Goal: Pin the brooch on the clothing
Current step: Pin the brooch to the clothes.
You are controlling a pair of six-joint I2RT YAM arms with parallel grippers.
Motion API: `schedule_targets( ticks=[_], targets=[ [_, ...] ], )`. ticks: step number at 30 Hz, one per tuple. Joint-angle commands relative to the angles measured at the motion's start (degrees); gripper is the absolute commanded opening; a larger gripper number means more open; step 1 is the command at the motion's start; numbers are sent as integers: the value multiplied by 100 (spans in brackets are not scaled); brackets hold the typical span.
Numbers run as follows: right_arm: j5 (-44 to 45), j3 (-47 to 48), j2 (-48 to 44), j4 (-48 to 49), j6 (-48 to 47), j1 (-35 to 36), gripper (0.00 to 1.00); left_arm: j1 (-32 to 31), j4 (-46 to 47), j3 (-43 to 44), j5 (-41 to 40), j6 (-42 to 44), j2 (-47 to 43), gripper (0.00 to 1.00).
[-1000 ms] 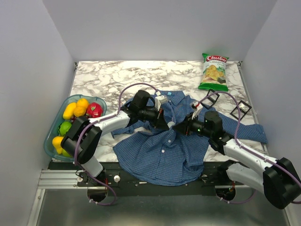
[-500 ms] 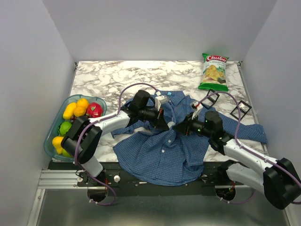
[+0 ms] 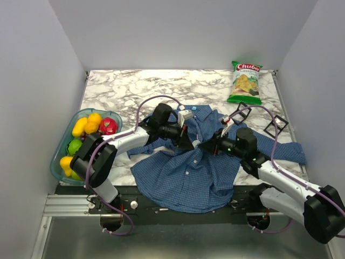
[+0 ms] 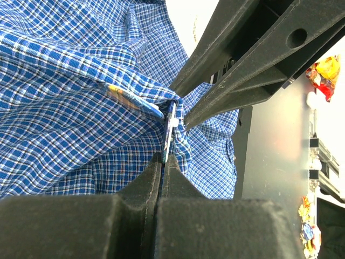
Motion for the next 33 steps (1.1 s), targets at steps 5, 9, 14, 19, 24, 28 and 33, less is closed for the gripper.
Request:
schedule_targets(
  ticks=[5, 9, 14, 19, 24, 28, 33],
  targets=[
    [-274, 148, 188, 544, 136, 37, 29, -63, -131, 117, 49, 193, 44, 0],
    [-309, 236, 381, 562, 154, 28, 27, -107, -271, 161, -48, 298, 44, 0],
    [-379, 298, 584, 658, 233, 37, 26, -168, -377, 196, -127, 404, 9, 0],
    [-414, 359, 698, 658, 286, 37, 25, -221, -509, 249, -259, 483, 0, 0],
    [-467, 404, 795, 728, 347, 37, 24, -247, -509, 276, -356, 466, 17, 0],
    [-555, 412, 892, 816, 435, 46, 24, -256, -500, 302, -400, 413, 52, 0],
    [-555, 421, 953, 860, 470, 98, 24, -274, -474, 302, -408, 387, 35, 0]
  ],
)
